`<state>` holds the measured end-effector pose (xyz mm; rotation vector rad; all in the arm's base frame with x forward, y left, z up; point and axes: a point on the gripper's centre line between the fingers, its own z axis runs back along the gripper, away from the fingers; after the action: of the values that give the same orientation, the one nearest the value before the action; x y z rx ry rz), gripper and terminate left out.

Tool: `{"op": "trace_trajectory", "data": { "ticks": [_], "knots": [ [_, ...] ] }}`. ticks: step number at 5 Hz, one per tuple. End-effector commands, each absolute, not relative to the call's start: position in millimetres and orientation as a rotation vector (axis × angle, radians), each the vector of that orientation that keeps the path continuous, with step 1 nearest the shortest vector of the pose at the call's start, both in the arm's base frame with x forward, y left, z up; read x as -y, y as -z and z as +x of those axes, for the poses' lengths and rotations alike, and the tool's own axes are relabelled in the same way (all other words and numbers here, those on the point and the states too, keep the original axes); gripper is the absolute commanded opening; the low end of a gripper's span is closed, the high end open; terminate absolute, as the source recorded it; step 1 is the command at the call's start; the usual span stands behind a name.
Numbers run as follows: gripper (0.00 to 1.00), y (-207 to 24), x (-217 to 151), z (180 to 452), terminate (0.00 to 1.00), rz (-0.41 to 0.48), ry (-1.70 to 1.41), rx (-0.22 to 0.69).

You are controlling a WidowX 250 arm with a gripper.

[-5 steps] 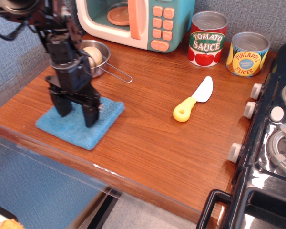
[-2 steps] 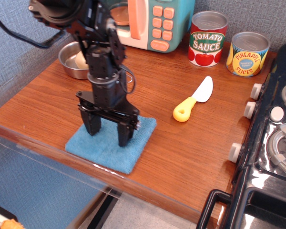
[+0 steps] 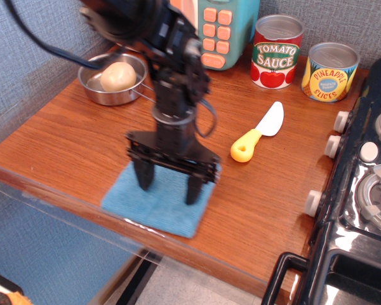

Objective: Move the towel under the knife

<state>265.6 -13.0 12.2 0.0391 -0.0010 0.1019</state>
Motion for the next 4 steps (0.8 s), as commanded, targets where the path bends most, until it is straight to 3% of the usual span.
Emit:
{"op": "trace_trajectory", "data": {
  "ticks": [1, 3, 4],
  "knots": [
    [1.00, -19.8, 37.1, 275.4, 0.00, -0.022, -0.079, 0.052],
    [1.00, -60.6, 39.3, 282.8, 0.00, -0.073, -0.025, 0.146],
    [1.00, -83.6, 35.4, 284.5, 0.00, -0.057, 0.003, 0.185]
  ]
}}
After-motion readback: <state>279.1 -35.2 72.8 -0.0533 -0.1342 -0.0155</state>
